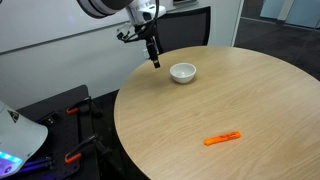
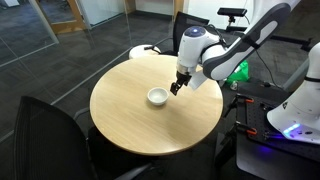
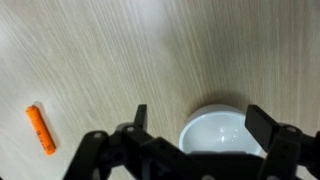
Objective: Put the orange sharpie on the table and move the bowl slightly to the left
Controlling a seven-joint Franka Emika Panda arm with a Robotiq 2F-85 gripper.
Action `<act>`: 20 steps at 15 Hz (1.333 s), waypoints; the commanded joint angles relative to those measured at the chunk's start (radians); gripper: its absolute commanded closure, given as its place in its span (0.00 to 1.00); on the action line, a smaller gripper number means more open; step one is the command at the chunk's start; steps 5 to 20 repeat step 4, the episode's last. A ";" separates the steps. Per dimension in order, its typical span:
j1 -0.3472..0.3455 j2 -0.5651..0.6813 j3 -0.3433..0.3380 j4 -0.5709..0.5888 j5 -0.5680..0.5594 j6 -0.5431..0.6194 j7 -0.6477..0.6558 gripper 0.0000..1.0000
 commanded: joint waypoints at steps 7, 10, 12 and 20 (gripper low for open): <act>-0.049 -0.027 0.038 -0.020 -0.019 -0.003 0.010 0.00; -0.049 -0.027 0.038 -0.020 -0.019 -0.003 0.010 0.00; -0.049 -0.027 0.038 -0.020 -0.019 -0.003 0.010 0.00; -0.049 -0.027 0.038 -0.020 -0.019 -0.003 0.010 0.00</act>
